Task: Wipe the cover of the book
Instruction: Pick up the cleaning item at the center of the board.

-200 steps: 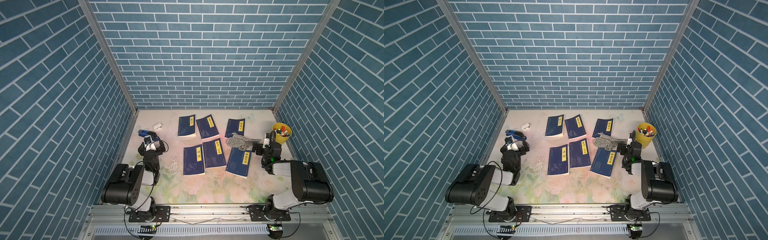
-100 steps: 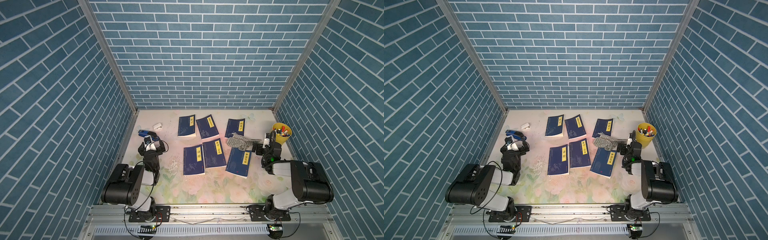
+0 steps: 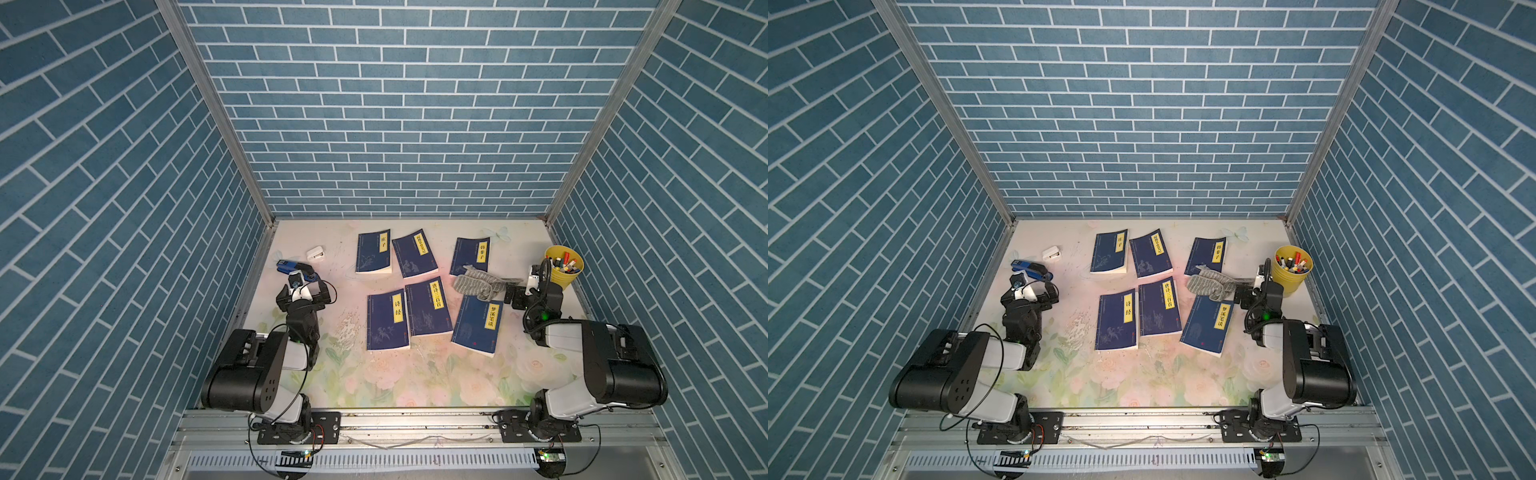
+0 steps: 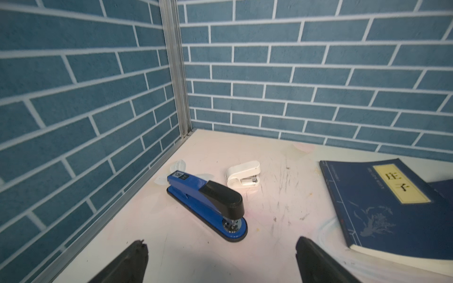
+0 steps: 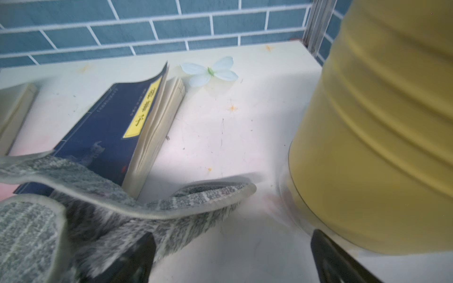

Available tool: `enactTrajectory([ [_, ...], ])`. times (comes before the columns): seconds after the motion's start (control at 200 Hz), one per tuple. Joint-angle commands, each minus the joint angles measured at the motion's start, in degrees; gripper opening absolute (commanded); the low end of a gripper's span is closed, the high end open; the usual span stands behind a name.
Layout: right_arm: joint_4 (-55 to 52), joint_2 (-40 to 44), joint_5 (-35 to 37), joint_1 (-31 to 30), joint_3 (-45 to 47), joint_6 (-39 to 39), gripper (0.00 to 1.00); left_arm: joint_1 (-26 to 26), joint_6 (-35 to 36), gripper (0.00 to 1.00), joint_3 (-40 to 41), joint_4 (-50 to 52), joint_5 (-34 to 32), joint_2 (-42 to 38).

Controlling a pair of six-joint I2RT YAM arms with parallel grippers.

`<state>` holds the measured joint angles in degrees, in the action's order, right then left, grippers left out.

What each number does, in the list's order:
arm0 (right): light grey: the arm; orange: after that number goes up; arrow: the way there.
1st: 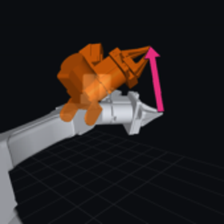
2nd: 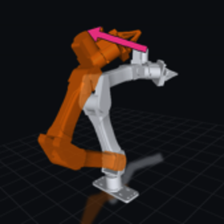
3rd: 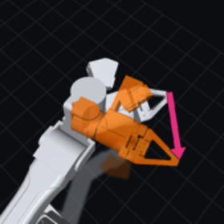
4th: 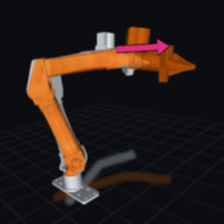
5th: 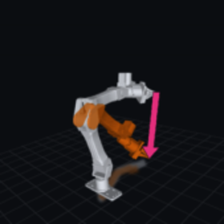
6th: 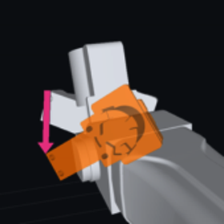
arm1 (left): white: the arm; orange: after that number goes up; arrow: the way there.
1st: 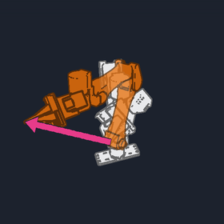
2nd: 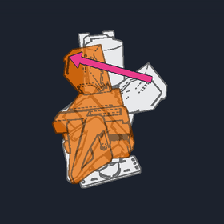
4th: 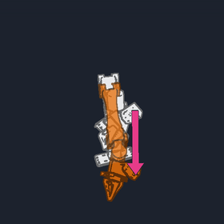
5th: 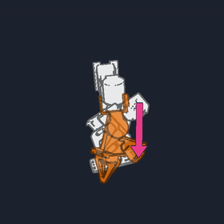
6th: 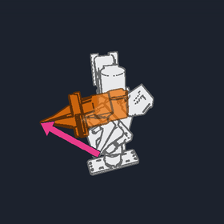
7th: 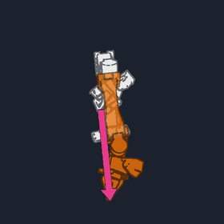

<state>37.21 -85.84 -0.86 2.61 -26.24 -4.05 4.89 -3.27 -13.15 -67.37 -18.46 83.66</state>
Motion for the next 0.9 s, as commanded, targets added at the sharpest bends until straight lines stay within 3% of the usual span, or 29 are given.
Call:
enactTrajectory([
  [0.0,-10.17,3.53,0.73,-0.64,-5.37,2.17,0.97,-0.15,-0.41,1.00,-5.57,12.54,-0.55,-4.59],
  [0.21,-21.04,5.11,5.31,-3.96,-9.90,2.06,0.97,0.25,-5.31,1.00,-8.88,23.61,0.31,-9.27],
  [0.51,-44.05,4.15,11.96,-13.46,-21.42,2.04,0.99,4.48,-7.38,1.00,-15.84,38.24,1.23,-12.86],
  [0.895,-52.04,0.53,7.60,-15.98,-26.94,-0.98,0.99,13.08,-11.87,1.00,-18.41,48.35,2.55,-16.34],
])
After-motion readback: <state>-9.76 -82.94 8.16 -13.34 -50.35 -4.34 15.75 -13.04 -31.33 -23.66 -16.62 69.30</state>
